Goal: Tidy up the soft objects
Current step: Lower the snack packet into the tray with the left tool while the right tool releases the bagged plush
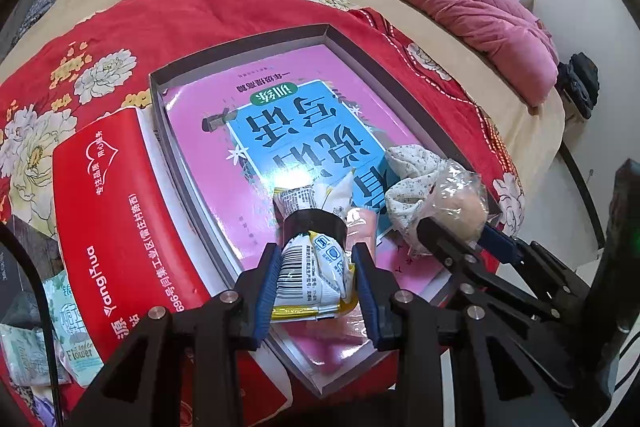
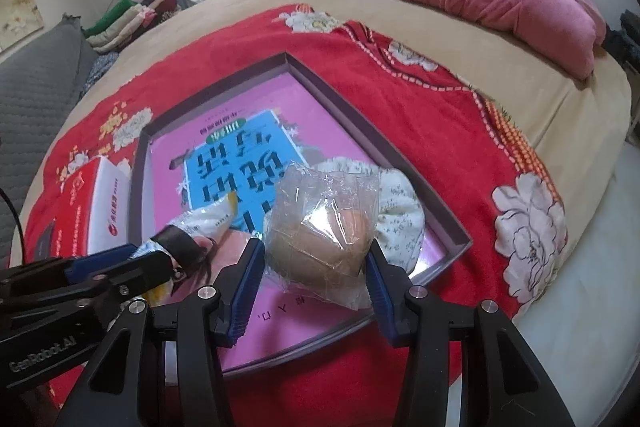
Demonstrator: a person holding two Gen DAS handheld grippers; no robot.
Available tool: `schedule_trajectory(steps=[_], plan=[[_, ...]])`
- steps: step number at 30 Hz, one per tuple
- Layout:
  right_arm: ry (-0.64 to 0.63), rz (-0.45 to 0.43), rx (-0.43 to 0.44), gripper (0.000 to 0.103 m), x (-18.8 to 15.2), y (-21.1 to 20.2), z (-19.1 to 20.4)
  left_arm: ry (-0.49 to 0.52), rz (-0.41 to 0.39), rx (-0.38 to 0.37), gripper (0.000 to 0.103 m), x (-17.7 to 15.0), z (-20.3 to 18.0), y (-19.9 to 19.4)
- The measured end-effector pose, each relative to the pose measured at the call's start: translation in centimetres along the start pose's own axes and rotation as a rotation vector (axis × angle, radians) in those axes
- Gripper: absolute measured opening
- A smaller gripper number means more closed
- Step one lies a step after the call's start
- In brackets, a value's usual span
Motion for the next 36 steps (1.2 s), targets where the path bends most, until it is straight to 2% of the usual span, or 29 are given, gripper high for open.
schedule_trajectory(steps=[13,16,25,36], plan=[[0.026,0.015,0.002,0.054,-0.3,0.5,-0.5,0.035,0.004,0.016,0.037,-0.1,-0.4,0.1],[0.044,0.014,0.008,0.059,-0.3,0.4,-0.8,0.039,0.006,0.016,0.037,-0.1,-0.4,0.1],[0.121,-0.059,0.012,0.066,0.4,-1.3,-2.3,0.069,0.015,0.025,0.039,0.0,-0.9,0.4],[0.156,-0.11,0.003,0.069,0.8,-2.8,-2.9,0.121,0.024,0.027,0.05,-0.5,-1.8,0.3]])
Point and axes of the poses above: each gripper's, at about its wrist camera, not at the fingertips, and y roughly the way its jaws point, z to its left, x to its top, the point moved 4 cm from there along y, roughly the way its jaws point, and after that the axes turned 12 degrees about x, right-handed, at the moved point
